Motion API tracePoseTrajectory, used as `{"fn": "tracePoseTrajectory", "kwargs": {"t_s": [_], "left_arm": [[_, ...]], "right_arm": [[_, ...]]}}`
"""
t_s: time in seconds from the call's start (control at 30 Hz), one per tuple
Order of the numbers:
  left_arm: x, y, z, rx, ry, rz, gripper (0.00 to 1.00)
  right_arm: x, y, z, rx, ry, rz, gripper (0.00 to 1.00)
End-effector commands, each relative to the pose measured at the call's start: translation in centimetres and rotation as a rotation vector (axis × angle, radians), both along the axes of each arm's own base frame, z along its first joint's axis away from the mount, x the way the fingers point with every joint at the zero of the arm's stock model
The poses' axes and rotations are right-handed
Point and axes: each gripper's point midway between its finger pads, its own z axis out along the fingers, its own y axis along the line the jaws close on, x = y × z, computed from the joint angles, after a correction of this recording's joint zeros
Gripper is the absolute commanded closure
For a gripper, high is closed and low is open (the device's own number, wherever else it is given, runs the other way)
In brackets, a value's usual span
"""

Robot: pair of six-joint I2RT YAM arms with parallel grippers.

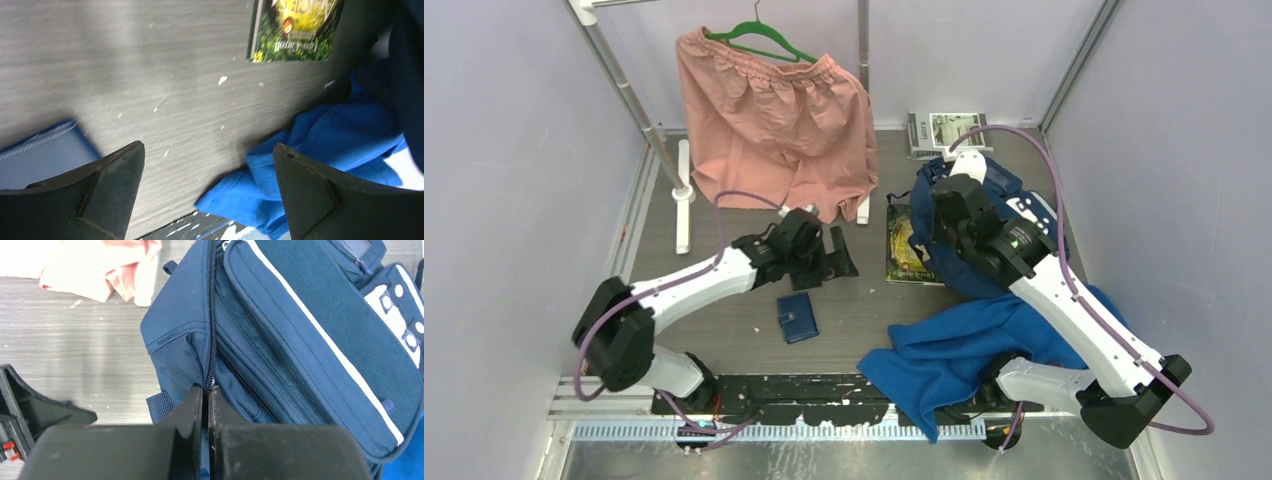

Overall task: Pack the student bag
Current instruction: Adjust the student bag at the center of the board.

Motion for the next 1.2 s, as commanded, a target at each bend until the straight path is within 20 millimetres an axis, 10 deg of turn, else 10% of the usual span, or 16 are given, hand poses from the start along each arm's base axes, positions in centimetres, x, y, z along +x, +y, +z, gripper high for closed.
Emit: {"fn": "tracePoseTrajectory", "kwargs": {"t_s": [0.0,0.27,0.4,1.03,1.17], "left_arm": [[4.7,-4.8,2.3,-0.053,-0.151,-0.004,0.0],[7.4,-11.7,-0.8,-0.037,-0.234,-0.013,0.09],[8.3,-14.0,-2.5,-0.076,-0.216,-0.014,0.28],[8.0,-16.2,-5.9,-0.059,-0.114,-0.064,0.99],[7.9,-16.5,-5.4,-0.061,-0.105,-0.11,1.0]], "right_arm": [[0.0,-3.5,1.2,-0.045,-0.036,-0.11,0.99],[-0.6,-5.8,1.9,-0.016,-0.047,-0.165,0.99],[-0.7,-5.9,1.8,-0.009,-0.041,-0.157,0.99],[-0.7,-5.7,1.5,0.009,-0.034,-0.145,0.99],[-0.7,-5.7,1.2,0.011,-0.026,-0.146,0.99]]}}
